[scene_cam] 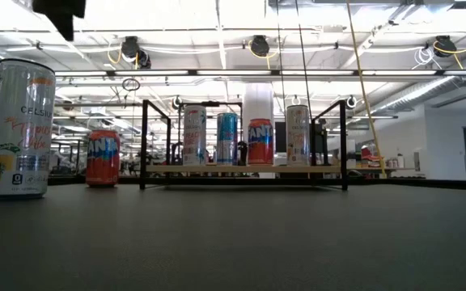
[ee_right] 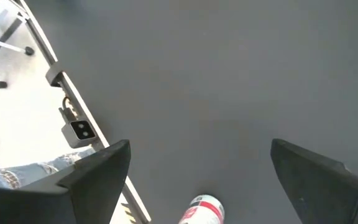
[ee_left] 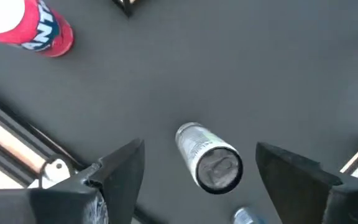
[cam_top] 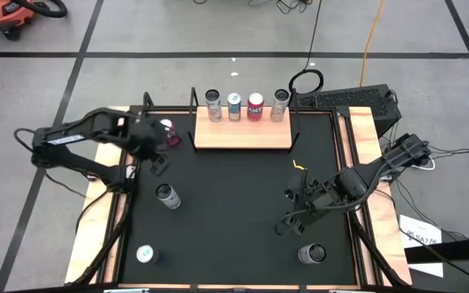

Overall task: Place canned beverage on shelf
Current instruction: Put the white-pink soda can on the shelf aligned with the other white-pink soda can

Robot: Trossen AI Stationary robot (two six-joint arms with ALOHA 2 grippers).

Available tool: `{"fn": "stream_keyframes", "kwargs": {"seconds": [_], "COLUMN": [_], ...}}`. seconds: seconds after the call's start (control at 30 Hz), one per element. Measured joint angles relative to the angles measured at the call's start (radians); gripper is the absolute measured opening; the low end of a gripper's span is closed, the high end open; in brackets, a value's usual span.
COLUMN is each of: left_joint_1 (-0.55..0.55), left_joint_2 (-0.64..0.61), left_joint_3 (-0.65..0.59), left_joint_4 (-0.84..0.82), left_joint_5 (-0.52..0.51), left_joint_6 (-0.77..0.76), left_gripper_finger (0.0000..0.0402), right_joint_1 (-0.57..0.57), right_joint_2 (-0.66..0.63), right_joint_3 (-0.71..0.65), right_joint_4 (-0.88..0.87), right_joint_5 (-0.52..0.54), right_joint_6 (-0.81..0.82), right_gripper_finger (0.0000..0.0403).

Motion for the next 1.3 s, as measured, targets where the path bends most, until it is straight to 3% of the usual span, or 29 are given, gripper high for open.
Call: {"fn": "stream_keyframes", "kwargs": {"seconds": [0.17, 0.33, 0.67, 0.97, 1.2, 1.3], "left_joint_1": [-0.109, -0.251, -0.404, -0.426, -0.426, -0.426], "left_joint_2": [-0.034, -0.021, 0.04, 0.058, 0.058, 0.058], "left_joint_3": [-0.002, -0.028, -0.168, -0.237, -0.237, -0.237], "left_joint_4": [0.034, 0.001, 0.083, 0.152, 0.162, 0.274], "left_joint_5": [-0.02, -0.188, -0.175, -0.138, -0.146, -0.173], "left_joint_6": [-0.196, -0.392, -0.632, -0.707, -0.735, -0.675], "left_gripper_finger": [0.0299, 0.0299, 0.0332, 0.0393, 0.0398, 0.0398], "right_joint_1": [-0.01, -0.029, -0.048, -0.048, -0.048, -0.048], "right_joint_2": [0.0, 0.0, 0.0, 0.0, 0.0, 0.0], "right_joint_3": [0.0, 0.0, 0.0, 0.0, 0.0, 0.0], "right_joint_4": [-0.002, -0.001, -0.038, -0.068, -0.079, -0.122], "right_joint_5": [0.001, 0.022, 0.023, 0.023, 0.023, -0.017], "right_joint_6": [-0.039, -0.112, -0.157, -0.157, -0.157, -0.147], "right_gripper_finger": [0.0377, 0.0377, 0.0377, 0.0377, 0.0377, 0.0377]}}
